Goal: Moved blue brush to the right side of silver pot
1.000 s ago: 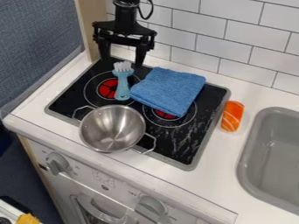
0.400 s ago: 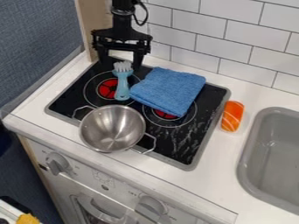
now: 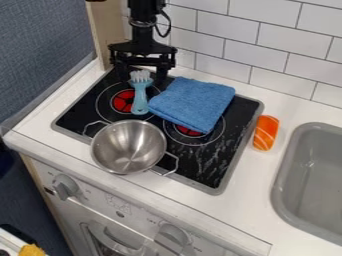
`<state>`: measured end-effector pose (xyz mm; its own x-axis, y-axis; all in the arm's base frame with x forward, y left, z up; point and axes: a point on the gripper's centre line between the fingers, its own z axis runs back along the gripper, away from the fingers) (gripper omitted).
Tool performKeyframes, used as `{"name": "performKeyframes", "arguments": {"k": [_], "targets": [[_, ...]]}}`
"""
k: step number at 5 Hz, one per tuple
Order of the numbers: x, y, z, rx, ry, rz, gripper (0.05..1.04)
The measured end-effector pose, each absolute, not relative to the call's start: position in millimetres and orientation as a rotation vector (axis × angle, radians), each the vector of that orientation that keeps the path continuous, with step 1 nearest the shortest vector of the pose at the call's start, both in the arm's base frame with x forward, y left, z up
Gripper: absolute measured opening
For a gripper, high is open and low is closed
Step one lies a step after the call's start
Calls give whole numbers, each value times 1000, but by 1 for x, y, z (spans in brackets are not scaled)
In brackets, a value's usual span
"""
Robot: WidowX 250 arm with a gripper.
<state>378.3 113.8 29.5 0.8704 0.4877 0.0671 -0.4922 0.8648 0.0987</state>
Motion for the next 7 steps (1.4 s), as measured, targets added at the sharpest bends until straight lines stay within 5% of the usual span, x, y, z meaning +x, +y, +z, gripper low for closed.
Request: {"name": "performKeyframes", "arguments": {"k": [3,4,7], "targets": [[377,119,14,129,-22,531,950],[375,119,10,121,-42,542,772],[374,124,14,109,-44,526,771]]}}
